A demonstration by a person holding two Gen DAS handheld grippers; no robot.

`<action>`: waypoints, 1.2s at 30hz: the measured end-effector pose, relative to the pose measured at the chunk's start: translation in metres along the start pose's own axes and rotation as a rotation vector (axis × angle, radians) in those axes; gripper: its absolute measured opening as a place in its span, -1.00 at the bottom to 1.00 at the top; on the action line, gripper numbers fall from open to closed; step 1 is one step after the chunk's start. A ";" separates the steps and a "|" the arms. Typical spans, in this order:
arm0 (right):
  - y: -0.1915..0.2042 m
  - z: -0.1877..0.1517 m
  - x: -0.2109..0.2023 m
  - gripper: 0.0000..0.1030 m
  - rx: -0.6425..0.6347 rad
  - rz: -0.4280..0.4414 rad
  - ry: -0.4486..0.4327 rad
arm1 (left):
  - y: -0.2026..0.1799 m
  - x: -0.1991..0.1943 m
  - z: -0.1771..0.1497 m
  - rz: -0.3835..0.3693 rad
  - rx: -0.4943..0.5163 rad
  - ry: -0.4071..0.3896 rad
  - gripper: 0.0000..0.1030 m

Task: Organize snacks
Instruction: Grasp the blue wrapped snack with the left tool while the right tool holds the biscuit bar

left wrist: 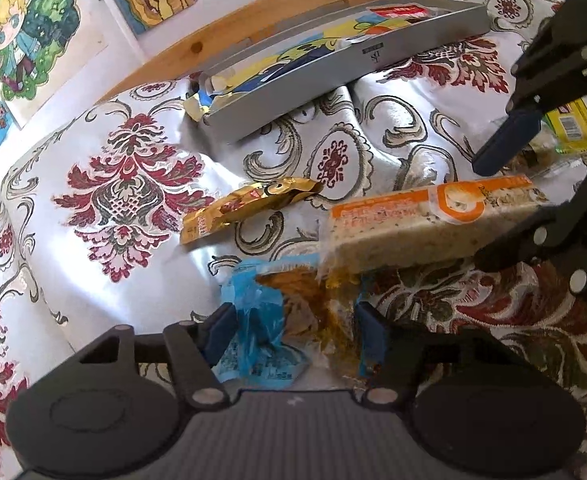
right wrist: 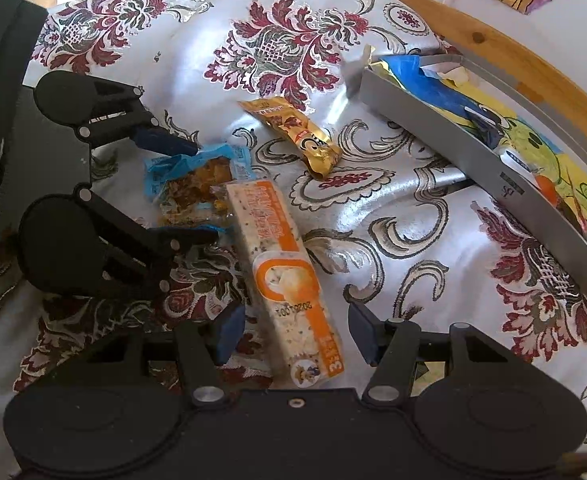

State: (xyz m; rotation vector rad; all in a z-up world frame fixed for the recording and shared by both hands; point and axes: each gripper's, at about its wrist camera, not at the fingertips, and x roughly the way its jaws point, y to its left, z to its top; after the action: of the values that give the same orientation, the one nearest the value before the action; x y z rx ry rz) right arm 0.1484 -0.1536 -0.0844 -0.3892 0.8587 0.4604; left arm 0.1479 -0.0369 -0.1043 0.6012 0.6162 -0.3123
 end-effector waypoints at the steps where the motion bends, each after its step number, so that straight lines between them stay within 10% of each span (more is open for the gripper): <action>1: 0.000 0.000 0.001 0.12 0.001 0.004 -0.001 | 0.001 0.000 0.000 -0.003 -0.008 0.003 0.29; 8: -0.002 0.003 0.002 -0.19 0.028 -0.012 -0.027 | 0.008 -0.001 0.002 -0.009 -0.045 0.011 0.14; 36: 0.001 0.001 0.001 -0.28 0.041 -0.049 -0.083 | 0.028 -0.014 0.005 -0.003 -0.295 -0.073 -0.36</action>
State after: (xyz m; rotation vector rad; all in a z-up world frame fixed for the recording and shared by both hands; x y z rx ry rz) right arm 0.1496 -0.1519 -0.0849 -0.3501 0.7756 0.4101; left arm 0.1514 -0.0163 -0.0806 0.3041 0.5797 -0.2387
